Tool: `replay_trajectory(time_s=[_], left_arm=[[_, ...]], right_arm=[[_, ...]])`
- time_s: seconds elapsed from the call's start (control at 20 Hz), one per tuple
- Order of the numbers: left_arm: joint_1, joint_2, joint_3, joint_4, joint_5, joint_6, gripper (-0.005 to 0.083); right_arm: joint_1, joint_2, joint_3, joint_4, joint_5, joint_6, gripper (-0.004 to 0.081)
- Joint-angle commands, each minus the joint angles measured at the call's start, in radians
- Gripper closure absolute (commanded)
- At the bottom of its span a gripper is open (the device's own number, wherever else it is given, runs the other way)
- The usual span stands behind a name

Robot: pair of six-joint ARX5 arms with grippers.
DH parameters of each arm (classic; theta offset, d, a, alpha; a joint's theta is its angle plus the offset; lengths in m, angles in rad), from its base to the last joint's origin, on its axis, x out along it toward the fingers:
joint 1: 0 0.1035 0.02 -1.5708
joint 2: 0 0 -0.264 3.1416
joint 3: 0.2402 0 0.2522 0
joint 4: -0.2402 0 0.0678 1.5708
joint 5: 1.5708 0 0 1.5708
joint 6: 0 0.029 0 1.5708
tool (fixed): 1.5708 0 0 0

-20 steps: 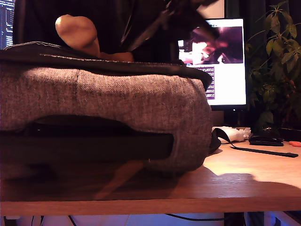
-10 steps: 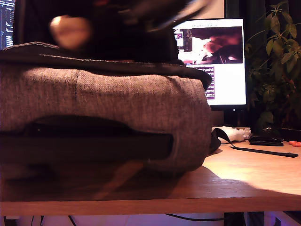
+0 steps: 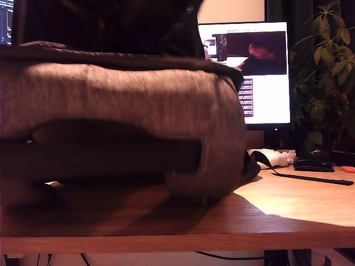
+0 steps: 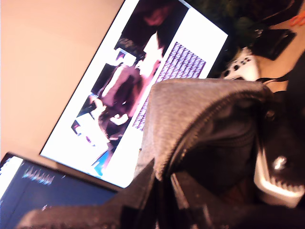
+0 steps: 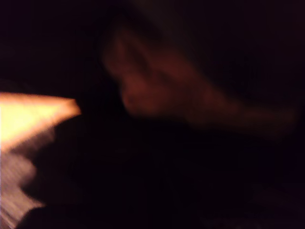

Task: Pack the pair of socks inside the grey Google backpack

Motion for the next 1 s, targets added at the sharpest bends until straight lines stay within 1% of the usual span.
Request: replay_trajectory(time_s=[0.0,0.1,0.3,0.45,0.55,0.7,0.8,0.95], left_arm=[[-0.013,-0.021,0.029,0.039,0.008,-0.002,0.0798],[-0.010,-0.021,0.029,0.039,0.008,0.000,0.0798],[0.011,-0.021,0.029,0.021,0.008,0.000,0.0798],[0.029,-0.021,0.029,0.012,0.008,0.000,0.0798],[0.038,-0.021,0.029,0.011,0.008,-0.001,0.0798],[0.041,-0.021,0.029,0.011,0.009,-0.003,0.0798],[0.041,-0.021,0.029,0.007,0.009,-0.003,0.0798],[0.041,-0.021,0.029,-0.009,0.011,-0.025,0.0798]], right_arm=[[0.014,-0.021,0.019,-0.035,-0.007,0.010,0.0783],[0.062,-0.035,0.019,-0.053,-0.003,0.013,0.0783],[0.133,-0.076,0.019,-0.090,0.076,0.017,0.0783],[0.161,-0.080,0.019,-0.159,0.135,0.024,0.0783],[0.174,-0.080,0.010,-0.199,0.186,0.047,0.0783],[0.195,-0.100,-0.028,-0.198,0.244,0.047,0.0783],[0.196,-0.143,-0.076,-0.194,0.248,0.049,0.0783],[0.192,-0.254,-0.169,-0.202,0.274,0.058,0.0783]])
